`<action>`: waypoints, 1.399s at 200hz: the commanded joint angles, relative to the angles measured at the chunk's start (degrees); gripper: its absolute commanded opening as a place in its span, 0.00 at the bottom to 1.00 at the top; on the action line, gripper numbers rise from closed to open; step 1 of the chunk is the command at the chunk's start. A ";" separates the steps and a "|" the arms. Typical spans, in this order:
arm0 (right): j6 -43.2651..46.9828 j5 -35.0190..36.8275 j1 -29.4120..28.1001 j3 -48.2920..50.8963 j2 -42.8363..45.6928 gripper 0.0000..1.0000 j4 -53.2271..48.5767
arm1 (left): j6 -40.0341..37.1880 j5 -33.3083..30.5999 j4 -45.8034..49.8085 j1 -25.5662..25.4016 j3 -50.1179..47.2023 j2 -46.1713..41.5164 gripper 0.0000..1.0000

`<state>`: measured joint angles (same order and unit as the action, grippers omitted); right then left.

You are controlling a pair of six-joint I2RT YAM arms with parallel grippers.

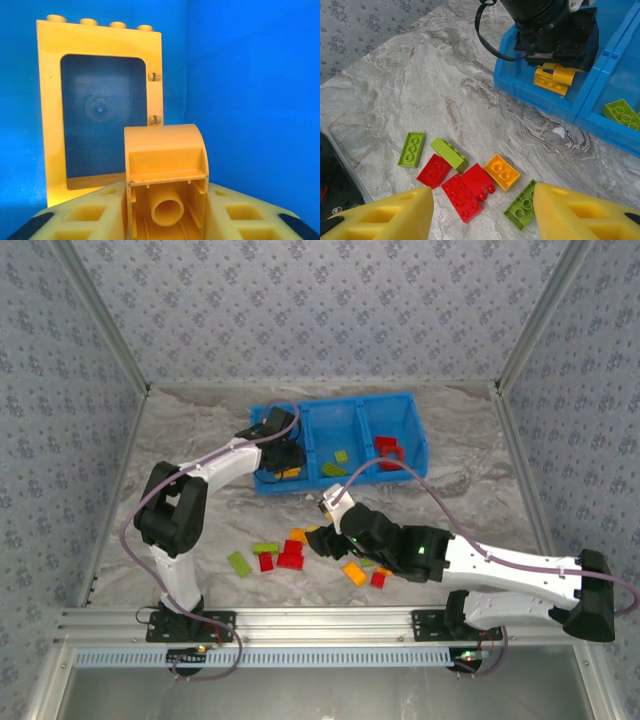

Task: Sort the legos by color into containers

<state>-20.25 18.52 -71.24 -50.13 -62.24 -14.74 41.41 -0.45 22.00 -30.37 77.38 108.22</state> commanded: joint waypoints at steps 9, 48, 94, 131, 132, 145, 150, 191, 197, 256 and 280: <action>2.47 4.52 -1.83 -3.56 -2.79 0.58 0.18 | -0.34 1.68 -3.10 -0.11 -2.15 -1.81 0.46; 2.43 4.14 -2.14 -4.92 -5.24 0.57 0.99 | 0.34 1.18 -2.93 -0.05 -3.18 -4.18 0.53; 1.53 4.43 -2.40 -4.45 -5.09 0.57 0.92 | 1.29 1.15 -5.74 -0.25 -6.08 -9.42 0.48; 1.19 4.94 -2.41 -4.33 -4.40 0.57 0.51 | 1.69 1.89 -4.50 -0.57 -6.66 -11.01 0.46; 1.18 4.98 -2.41 -4.35 -4.39 0.57 0.55 | 1.80 1.83 -4.51 -0.61 -6.78 -11.01 0.46; 1.07 5.12 -2.41 -4.25 -4.12 0.57 0.54 | 2.33 0.84 -4.39 -0.65 -8.03 -12.91 0.45; 1.02 5.12 -2.41 -4.27 -4.04 0.57 0.51 | 2.57 0.34 -4.11 -0.65 -8.49 -13.83 0.45; -0.59 4.87 -1.32 -3.93 -4.04 0.58 -1.06 | 4.53 -6.90 3.40 -2.89 -11.84 -27.29 0.47; -0.91 4.63 -0.88 -3.83 -3.95 0.58 -1.60 | 4.29 -7.77 5.33 -3.71 -12.12 -29.79 0.48; -8.49 5.72 1.56 -2.97 -3.36 0.59 -10.04 | 0.97 -1.46 23.77 -9.45 -19.04 -59.65 0.57; -14.64 6.92 1.99 -3.57 -5.00 0.59 -14.34 | 0.19 5.12 29.09 -9.45 -21.61 -73.36 0.64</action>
<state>-27.18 22.96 -69.63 -53.17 -66.22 -22.31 43.16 -2.44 40.82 -39.77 58.00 44.21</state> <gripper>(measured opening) 0.591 0.614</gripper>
